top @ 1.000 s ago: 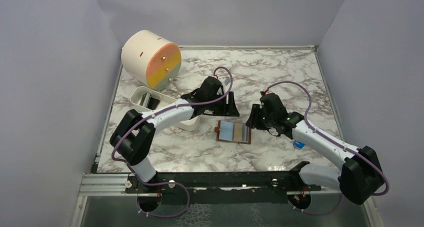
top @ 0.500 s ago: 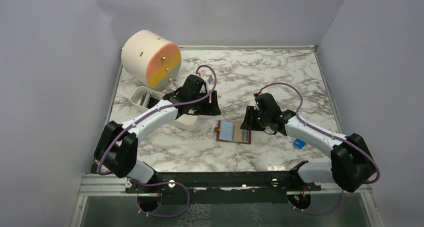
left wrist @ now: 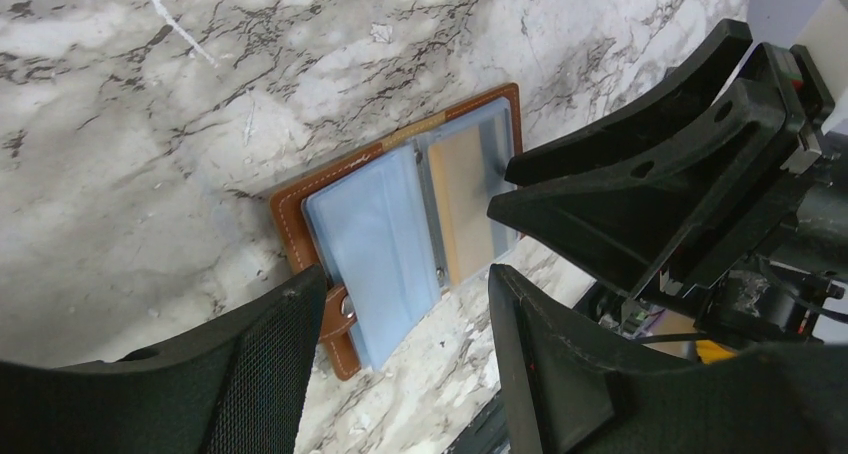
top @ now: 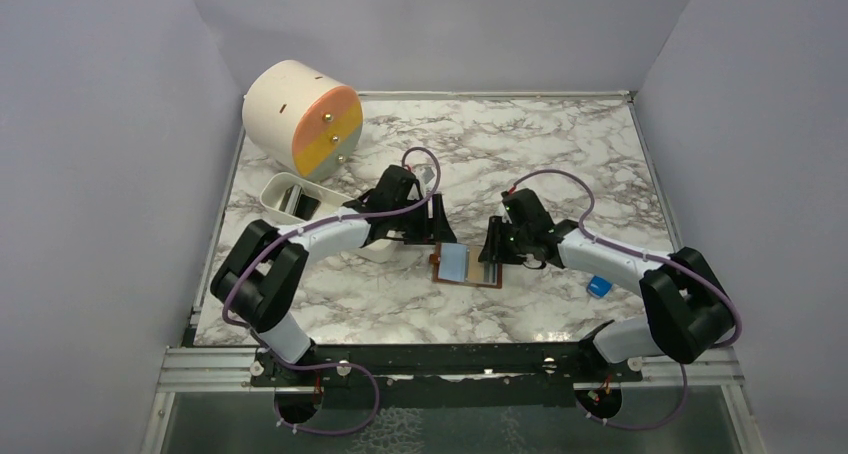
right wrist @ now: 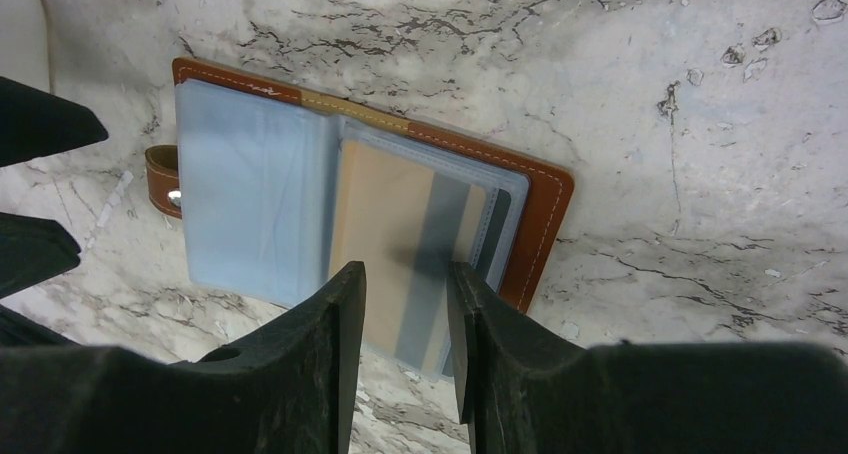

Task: Put the credit cards into the card holder
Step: Turn over the card slot in the card holder.

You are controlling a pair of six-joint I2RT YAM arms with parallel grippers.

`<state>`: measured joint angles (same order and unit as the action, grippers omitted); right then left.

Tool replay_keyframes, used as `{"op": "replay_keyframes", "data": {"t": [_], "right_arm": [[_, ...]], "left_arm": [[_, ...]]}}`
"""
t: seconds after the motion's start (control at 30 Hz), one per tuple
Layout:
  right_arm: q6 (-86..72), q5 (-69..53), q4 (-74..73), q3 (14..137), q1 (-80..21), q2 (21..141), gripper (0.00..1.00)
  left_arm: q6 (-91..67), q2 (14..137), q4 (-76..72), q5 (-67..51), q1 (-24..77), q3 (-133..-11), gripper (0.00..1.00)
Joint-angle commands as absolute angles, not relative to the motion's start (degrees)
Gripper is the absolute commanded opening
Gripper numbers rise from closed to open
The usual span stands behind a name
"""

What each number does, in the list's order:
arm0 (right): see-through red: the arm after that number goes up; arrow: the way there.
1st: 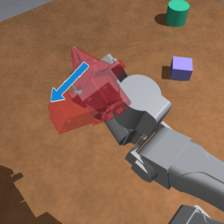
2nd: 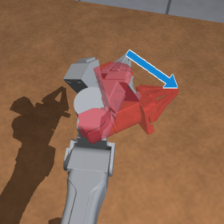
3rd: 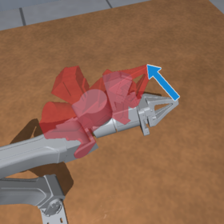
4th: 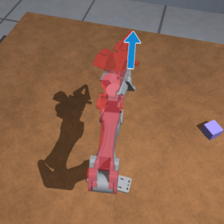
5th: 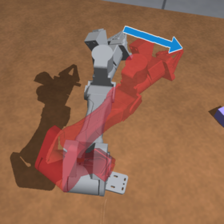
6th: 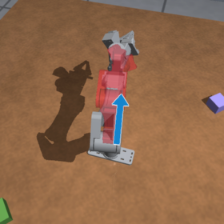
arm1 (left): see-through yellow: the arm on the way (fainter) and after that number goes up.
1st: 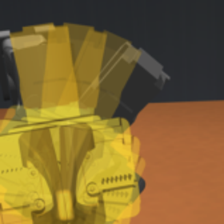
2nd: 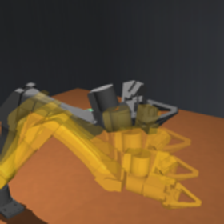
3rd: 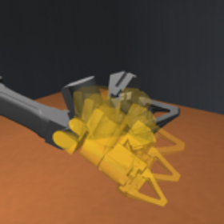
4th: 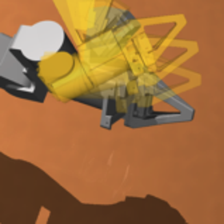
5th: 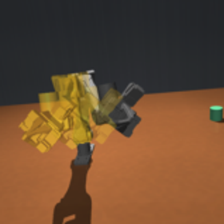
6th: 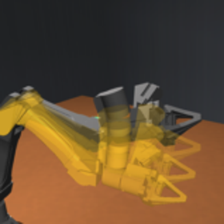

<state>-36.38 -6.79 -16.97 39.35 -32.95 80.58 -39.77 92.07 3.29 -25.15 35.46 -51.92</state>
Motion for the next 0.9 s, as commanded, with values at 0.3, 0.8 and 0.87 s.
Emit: {"op": "replay_keyframes", "data": {"t": [0.3,0.8,0.87], "right_arm": [[-36.6,-7.6,-14.2,38.2,-33.3,80.5,0.36],[-36.7,-7.3,-14.6,38.0,-33.3,79.4,0.35],[-36.7,-7.2,-14.7,38.1,-33.3,79.2,0.35]], "left_arm": [[-43.6,96.9,-4.9,-27.4,36.2,-52.0,0.63],[-43.9,98.9,-5.3,-26.3,36.6,-51.1,0.62],[-43.9,99.2,-5.2,-26.3,36.6,-50.9,0.62]]}}
